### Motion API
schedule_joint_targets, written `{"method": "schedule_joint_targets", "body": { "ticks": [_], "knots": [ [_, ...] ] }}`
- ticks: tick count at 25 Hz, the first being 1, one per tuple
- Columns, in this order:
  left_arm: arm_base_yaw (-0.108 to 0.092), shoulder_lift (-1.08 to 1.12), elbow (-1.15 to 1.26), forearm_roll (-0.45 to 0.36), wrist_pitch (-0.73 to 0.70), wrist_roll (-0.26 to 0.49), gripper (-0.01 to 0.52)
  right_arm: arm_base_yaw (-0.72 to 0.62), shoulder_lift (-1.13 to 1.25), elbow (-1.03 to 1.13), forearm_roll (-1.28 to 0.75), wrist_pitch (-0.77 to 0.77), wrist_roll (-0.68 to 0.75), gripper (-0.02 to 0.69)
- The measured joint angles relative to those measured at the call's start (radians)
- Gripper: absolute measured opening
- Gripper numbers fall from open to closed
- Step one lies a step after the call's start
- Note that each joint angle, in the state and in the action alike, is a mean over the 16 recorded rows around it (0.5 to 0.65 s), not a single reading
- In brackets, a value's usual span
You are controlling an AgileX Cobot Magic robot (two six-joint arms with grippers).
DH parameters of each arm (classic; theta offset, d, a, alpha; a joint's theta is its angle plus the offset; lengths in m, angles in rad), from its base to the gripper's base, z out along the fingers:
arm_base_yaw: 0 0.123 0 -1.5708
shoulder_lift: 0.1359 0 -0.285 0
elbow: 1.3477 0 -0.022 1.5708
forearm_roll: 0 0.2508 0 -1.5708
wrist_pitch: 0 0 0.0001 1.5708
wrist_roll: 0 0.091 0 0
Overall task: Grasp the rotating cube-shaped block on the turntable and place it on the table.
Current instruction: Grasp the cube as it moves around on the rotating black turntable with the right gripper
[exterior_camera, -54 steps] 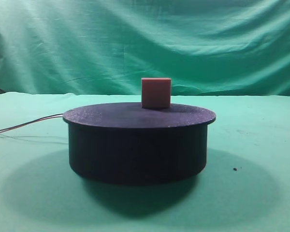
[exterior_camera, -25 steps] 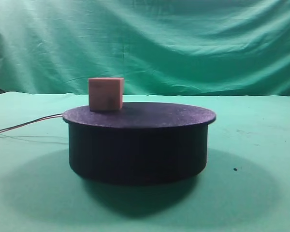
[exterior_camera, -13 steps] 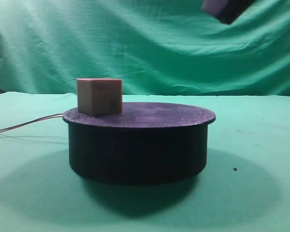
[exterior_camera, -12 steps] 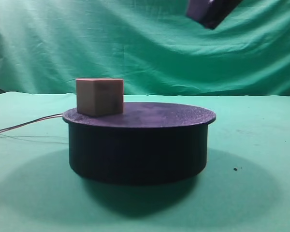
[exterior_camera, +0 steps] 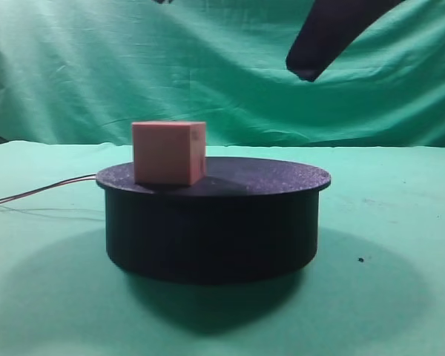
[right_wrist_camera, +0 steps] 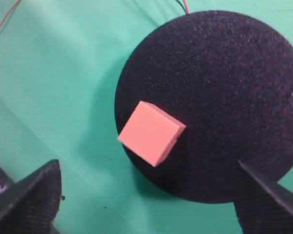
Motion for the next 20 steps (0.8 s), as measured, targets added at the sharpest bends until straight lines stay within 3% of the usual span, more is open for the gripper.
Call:
{"method": "schedule_joint_targets", "body": {
  "ticks": [14,20],
  "knots": [
    [0.0,0.0,0.0,0.0,0.0,0.0,0.0,-0.065,0.045,-0.029,-0.109,0.051,-0.001,0.287],
    [0.0,0.0,0.0,0.0,0.0,0.0,0.0,-0.182,-0.02,-0.001,-0.156,0.102,0.002,0.244]
  ]
}}
